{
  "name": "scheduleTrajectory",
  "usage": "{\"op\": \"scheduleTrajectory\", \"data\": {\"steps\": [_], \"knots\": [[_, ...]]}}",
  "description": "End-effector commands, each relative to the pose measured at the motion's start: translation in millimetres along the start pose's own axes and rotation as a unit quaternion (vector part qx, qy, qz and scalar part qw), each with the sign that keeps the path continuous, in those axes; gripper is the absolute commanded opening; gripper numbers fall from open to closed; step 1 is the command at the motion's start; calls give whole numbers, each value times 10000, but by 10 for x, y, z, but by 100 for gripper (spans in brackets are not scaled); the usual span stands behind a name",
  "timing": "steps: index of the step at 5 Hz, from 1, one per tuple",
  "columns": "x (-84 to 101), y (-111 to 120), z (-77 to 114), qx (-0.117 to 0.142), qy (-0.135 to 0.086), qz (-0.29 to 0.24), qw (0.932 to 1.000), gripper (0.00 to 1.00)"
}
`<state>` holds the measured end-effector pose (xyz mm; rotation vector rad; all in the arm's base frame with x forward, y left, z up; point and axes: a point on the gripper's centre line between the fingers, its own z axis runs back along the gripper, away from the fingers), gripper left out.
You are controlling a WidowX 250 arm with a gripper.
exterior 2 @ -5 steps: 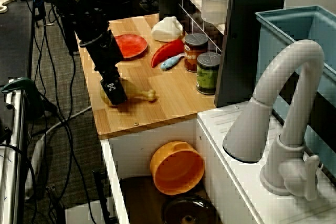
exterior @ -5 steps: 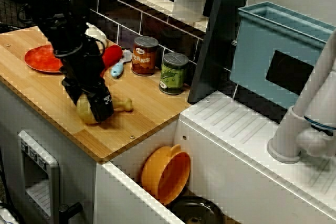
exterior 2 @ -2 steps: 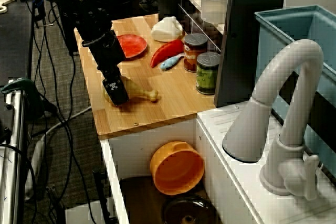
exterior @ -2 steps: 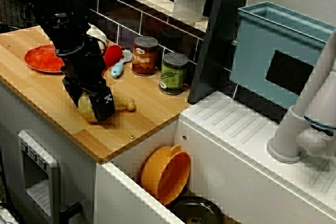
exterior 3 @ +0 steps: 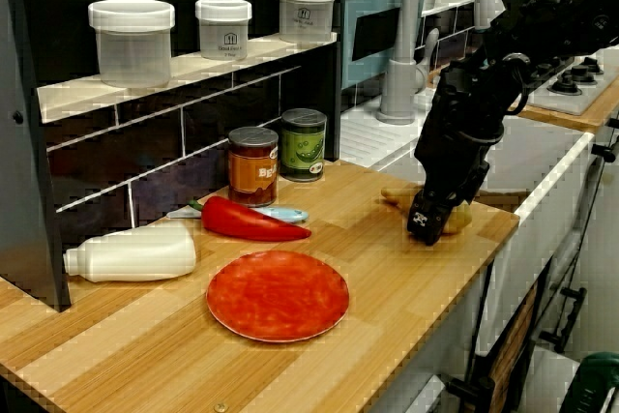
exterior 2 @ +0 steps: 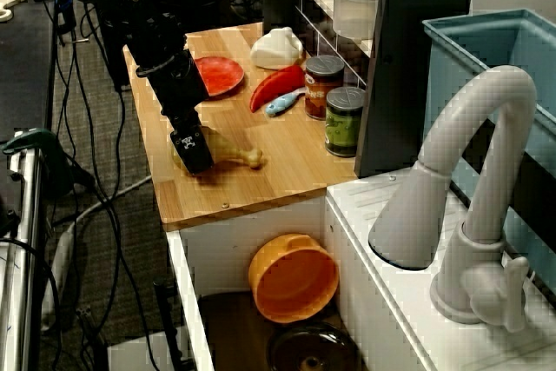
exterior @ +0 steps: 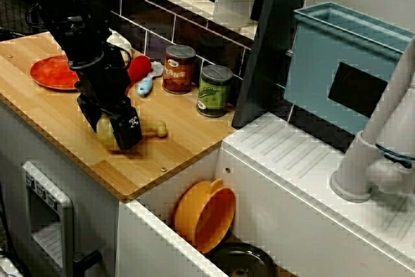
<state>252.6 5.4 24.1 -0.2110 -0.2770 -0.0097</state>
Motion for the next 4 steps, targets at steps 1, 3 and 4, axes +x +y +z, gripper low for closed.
{"op": "scheduleTrajectory", "data": {"steps": [1,3,4], "knots": [[33,22,112,-87,-5,-17,10000,100],[75,62,317,-237,-23,61,9997,100],[72,74,387,-289,-31,101,9995,100]]}}
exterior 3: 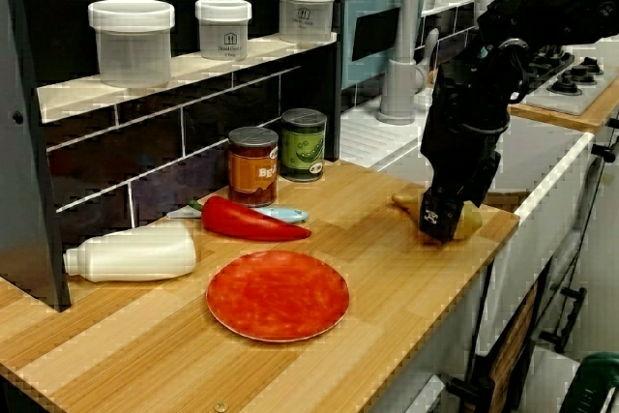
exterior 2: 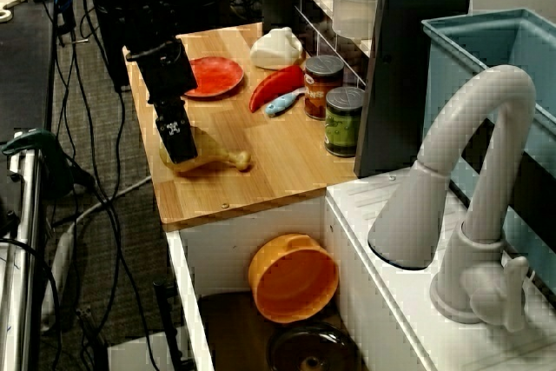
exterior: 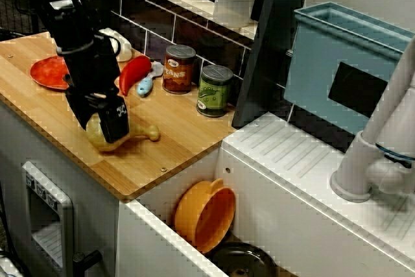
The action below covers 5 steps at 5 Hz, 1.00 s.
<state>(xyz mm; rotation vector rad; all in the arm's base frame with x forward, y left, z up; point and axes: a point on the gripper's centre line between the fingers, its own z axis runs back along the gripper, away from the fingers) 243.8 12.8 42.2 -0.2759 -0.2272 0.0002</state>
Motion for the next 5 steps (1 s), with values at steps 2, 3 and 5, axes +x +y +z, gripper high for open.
{"op": "scheduleTrajectory", "data": {"steps": [2,3,5], "knots": [[129,54,244,-38,-265,31,9996,100],[205,51,391,-162,-153,147,9996,100],[303,75,699,-399,-118,272,9988,100]]}}
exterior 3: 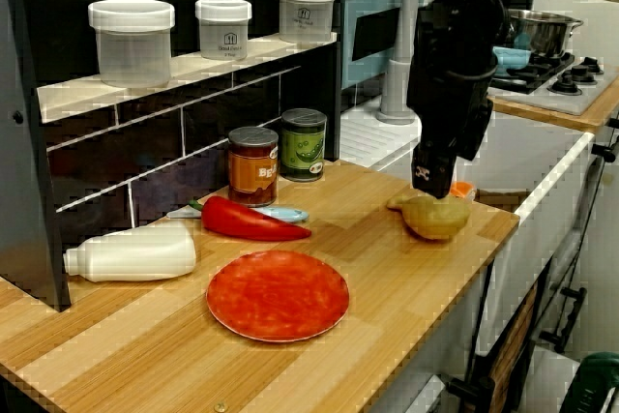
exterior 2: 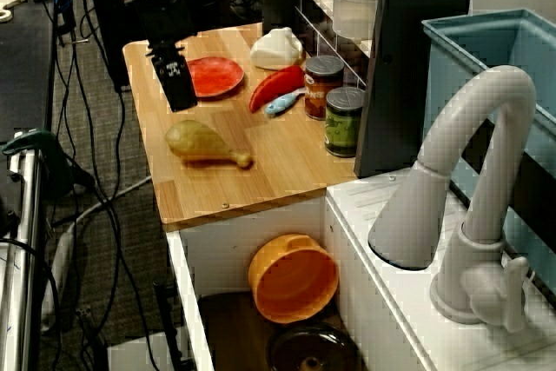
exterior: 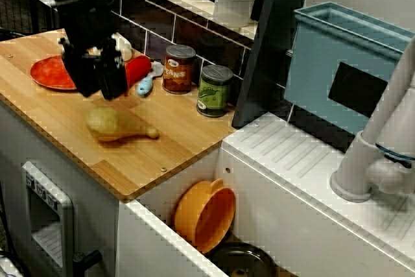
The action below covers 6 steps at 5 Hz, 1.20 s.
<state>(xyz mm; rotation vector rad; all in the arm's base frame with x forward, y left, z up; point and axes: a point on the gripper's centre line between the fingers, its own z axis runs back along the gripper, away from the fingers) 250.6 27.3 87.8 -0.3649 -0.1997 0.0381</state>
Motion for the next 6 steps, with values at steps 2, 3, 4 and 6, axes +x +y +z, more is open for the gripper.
{"op": "scheduleTrajectory", "data": {"steps": [2,3,4,6], "knots": [[-4,511,329,239,-575,-575,9964,100],[-63,653,380,275,-735,-613,9950,100],[-110,756,396,287,-929,-590,9935,100],[-182,796,43,655,-1047,-824,9889,0]]}}
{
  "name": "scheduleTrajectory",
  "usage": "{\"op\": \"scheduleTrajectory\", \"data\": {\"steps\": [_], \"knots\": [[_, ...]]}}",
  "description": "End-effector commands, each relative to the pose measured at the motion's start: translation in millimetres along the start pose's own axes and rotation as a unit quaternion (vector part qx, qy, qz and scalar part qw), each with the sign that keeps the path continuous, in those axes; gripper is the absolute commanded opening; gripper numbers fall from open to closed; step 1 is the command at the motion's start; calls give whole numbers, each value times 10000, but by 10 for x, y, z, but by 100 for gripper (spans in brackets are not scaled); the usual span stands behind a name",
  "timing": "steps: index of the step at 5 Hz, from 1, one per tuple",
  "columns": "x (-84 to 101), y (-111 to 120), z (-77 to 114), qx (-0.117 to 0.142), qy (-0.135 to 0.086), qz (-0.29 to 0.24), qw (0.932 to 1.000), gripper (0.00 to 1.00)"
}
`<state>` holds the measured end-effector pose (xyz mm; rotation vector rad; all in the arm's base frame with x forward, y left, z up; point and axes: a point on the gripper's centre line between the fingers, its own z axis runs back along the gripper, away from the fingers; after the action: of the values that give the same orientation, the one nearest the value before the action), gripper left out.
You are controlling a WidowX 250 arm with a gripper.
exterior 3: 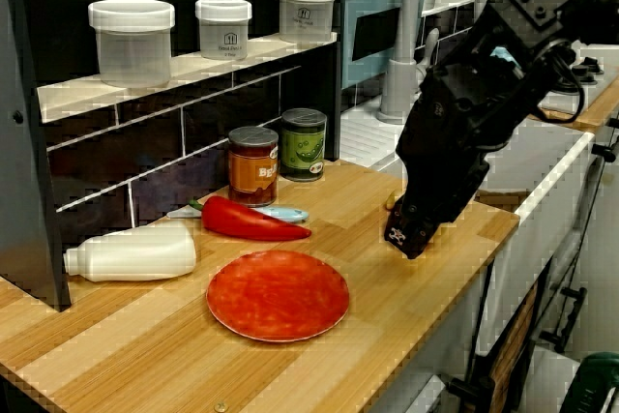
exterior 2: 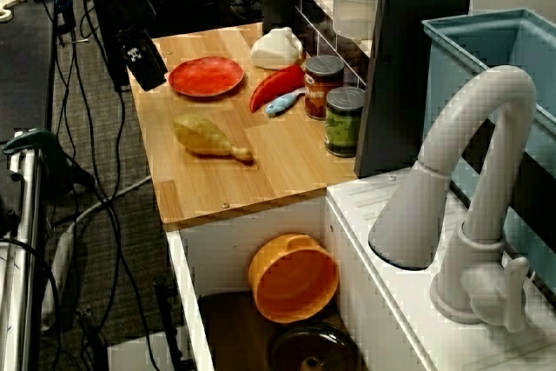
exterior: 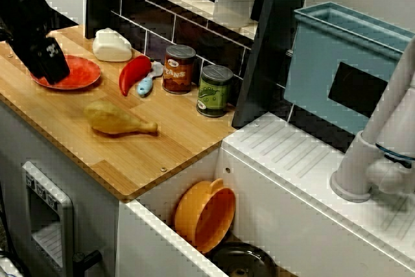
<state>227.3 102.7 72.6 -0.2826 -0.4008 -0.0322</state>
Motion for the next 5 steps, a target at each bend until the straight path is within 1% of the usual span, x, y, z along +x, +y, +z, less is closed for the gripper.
{"op": "scheduleTrajectory", "data": {"steps": [1,2,3,4,5], "knots": [[-49,61,-275,493,-219,-406,9977,0],[-46,90,-411,656,-246,-470,9964,0],[-15,104,-501,736,-242,-424,9961,0],[43,90,-581,634,-112,-152,9978,0],[194,-64,-680,481,143,258,9984,0]]}}
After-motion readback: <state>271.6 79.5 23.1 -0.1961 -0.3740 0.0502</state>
